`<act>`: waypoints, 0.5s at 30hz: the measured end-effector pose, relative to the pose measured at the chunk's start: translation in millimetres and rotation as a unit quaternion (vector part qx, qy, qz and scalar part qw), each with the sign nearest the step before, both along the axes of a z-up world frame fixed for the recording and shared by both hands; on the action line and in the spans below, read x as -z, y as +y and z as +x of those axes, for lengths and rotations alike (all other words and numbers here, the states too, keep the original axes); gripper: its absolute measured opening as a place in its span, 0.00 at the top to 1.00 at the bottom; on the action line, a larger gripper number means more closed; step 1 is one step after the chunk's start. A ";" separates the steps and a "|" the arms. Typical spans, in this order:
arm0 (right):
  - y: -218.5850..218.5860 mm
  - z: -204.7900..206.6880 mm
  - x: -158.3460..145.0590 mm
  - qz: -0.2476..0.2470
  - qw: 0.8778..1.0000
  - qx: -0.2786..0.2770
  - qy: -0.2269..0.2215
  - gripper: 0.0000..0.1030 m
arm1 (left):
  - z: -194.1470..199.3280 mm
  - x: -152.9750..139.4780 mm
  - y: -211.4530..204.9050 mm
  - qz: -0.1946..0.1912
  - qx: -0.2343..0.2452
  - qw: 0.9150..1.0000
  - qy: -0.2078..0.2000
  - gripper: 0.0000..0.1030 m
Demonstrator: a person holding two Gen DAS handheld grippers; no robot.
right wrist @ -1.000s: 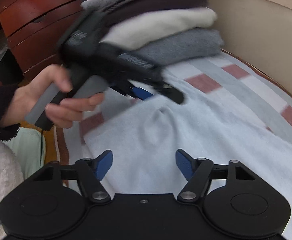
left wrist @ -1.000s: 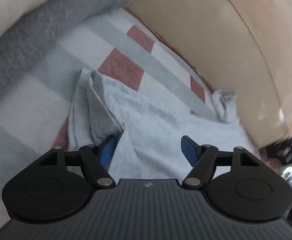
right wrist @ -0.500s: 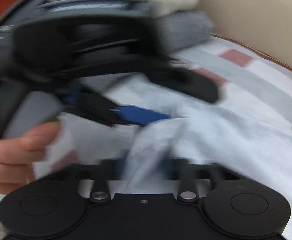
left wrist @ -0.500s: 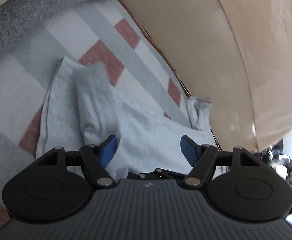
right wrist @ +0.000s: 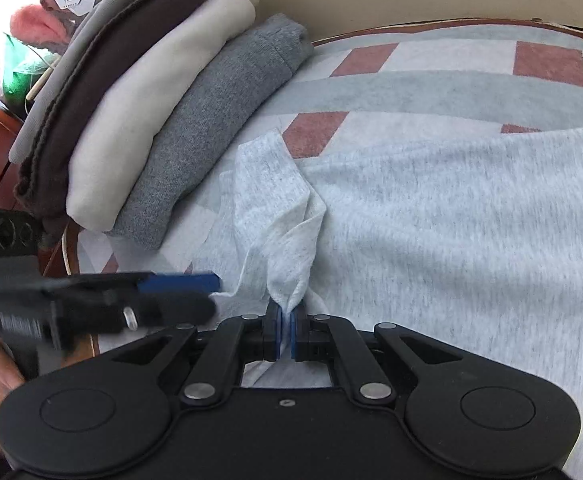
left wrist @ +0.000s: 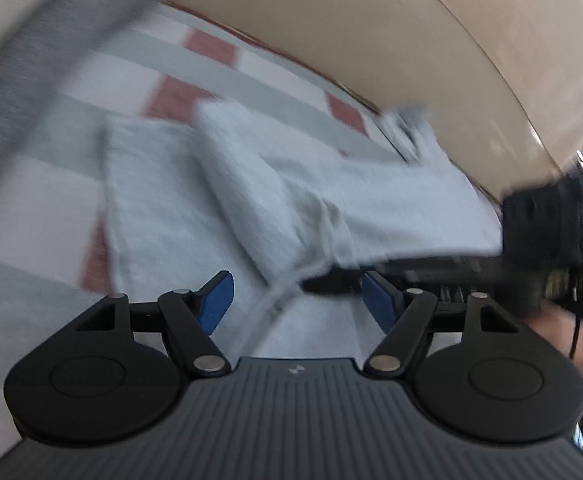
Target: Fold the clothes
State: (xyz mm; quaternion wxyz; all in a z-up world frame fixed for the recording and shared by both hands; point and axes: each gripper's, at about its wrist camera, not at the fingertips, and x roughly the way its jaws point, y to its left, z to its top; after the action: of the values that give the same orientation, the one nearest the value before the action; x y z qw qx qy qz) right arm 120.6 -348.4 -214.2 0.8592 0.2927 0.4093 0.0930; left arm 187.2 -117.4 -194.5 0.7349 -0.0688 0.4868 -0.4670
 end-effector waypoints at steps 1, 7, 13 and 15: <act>-2.3 -0.7 -1.5 0.006 1.000 -0.001 -0.010 0.96 | -3.5 0.1 -1.9 0.004 0.010 1.000 -0.010 0.31; -12.1 1.2 -21.3 0.033 0.997 -0.014 -0.064 0.96 | -20.9 -2.1 -2.0 -0.001 0.057 0.998 -0.018 0.33; -29.8 -17.4 -33.6 0.029 0.999 -0.008 -0.034 0.57 | -37.6 -14.9 17.2 -0.002 0.032 0.998 -0.052 0.91; -55.8 -47.9 -35.0 0.032 0.999 0.021 -0.031 0.53 | -42.0 -19.9 29.1 -0.009 0.017 0.998 -0.052 0.92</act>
State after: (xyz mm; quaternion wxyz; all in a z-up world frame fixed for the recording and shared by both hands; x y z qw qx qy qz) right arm 72.7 -404.2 -179.1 0.8636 0.3258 0.3725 0.0967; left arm 145.1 -88.3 -174.6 0.7503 -0.0424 0.4450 -0.4870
